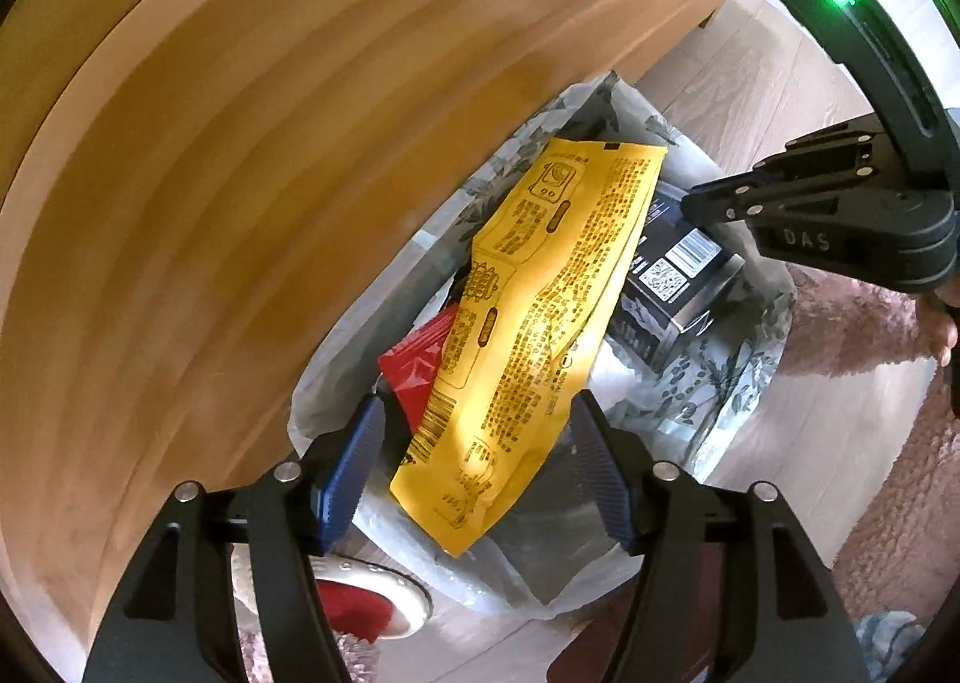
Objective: Collect trash
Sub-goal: 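Open the right tool inside the wastebasket to drop the clear straw, then lift both open tools out of the wastebasket and raise them toward the bed, then move both open tools over the blanket toward the clear plastic bags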
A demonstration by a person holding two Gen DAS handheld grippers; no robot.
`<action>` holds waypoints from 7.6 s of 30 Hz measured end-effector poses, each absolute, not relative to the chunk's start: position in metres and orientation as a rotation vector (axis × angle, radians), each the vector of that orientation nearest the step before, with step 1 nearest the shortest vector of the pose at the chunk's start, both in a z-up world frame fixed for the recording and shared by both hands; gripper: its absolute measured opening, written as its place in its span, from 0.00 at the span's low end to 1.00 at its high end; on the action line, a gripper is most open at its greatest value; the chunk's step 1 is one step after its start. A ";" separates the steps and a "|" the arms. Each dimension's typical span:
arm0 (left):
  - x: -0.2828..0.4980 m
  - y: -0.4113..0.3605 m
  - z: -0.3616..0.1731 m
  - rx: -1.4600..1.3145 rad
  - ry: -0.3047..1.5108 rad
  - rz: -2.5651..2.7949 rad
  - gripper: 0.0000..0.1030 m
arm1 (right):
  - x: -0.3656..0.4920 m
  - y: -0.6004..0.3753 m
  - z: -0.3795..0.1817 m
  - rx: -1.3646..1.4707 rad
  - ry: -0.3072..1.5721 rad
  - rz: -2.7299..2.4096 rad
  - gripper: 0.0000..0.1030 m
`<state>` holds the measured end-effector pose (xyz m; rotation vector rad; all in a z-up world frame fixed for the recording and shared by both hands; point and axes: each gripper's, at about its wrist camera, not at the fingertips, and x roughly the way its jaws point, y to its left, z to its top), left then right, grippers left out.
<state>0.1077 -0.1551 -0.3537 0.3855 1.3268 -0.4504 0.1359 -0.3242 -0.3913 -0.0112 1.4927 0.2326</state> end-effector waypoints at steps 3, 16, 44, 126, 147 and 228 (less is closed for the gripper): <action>0.107 -0.152 -0.349 0.378 1.330 -0.458 0.62 | 0.136 -0.326 -0.392 -0.014 1.494 0.230 0.05; 0.105 -0.151 -0.348 0.376 1.337 -0.457 0.65 | 0.140 -0.332 -0.397 0.082 1.527 0.245 0.05; 0.102 -0.152 -0.351 0.366 1.338 -0.455 0.65 | 0.141 -0.311 -0.400 -0.058 1.509 0.249 0.42; 0.030 -0.046 -0.152 -0.045 0.500 -0.152 0.92 | 0.073 -0.307 -0.153 -0.047 0.600 0.256 0.92; 0.101 -0.018 -0.081 -0.101 0.334 -0.085 0.92 | 0.160 -0.302 -0.101 -0.012 0.419 0.245 0.92; 0.443 0.044 -0.060 -0.180 0.511 0.108 0.92 | 0.479 -0.282 -0.104 0.049 0.494 0.184 0.92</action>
